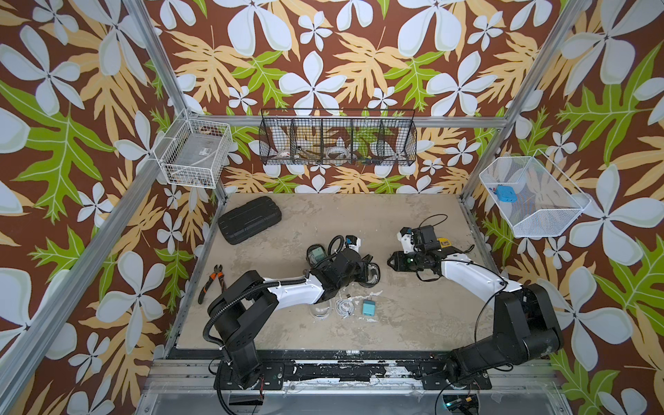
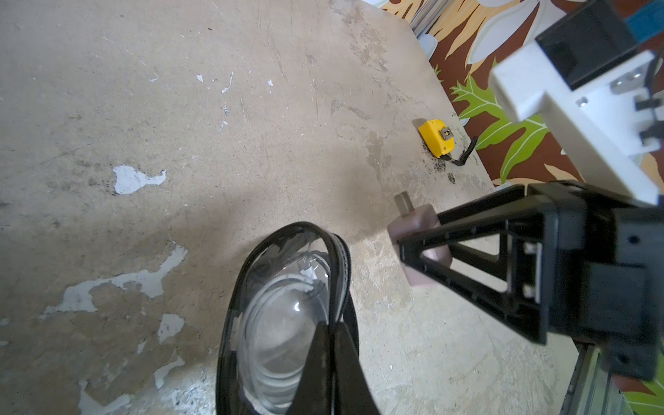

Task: Pack away charging kits
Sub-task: Pick up the plug from the center of the board, then place the plug in the storage bag, then place the storage bag at the center of the board.

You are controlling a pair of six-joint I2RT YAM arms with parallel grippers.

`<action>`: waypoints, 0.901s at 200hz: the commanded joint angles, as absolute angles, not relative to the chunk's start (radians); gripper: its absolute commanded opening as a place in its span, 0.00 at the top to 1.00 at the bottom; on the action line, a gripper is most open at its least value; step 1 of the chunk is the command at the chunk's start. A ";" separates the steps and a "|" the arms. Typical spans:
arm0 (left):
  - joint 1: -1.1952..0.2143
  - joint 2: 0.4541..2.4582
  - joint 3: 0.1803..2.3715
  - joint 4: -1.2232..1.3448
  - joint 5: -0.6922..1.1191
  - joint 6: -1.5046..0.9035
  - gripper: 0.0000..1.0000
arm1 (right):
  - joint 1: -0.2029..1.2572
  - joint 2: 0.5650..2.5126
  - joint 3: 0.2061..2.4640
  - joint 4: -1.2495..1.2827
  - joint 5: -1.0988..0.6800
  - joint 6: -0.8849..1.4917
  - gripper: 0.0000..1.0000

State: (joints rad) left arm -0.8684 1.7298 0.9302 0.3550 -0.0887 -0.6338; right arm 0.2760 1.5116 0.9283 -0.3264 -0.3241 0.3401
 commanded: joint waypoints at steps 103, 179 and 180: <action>-0.809 1.781 0.856 0.655 0.118 -0.778 1.00 | 0.370 1.660 0.976 -0.230 -0.467 0.398 0.63; -0.794 1.804 0.836 0.713 0.150 -0.814 1.00 | 0.385 1.739 1.006 -0.210 -0.489 0.397 0.40; -0.794 1.804 0.836 0.713 0.150 -0.813 1.00 | 0.386 1.738 1.006 -0.209 -0.490 0.398 0.40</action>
State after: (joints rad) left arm -0.7952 1.7992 0.8379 0.6529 0.1165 -0.7994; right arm 0.3798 1.7401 1.0023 -0.2394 -0.4625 0.3923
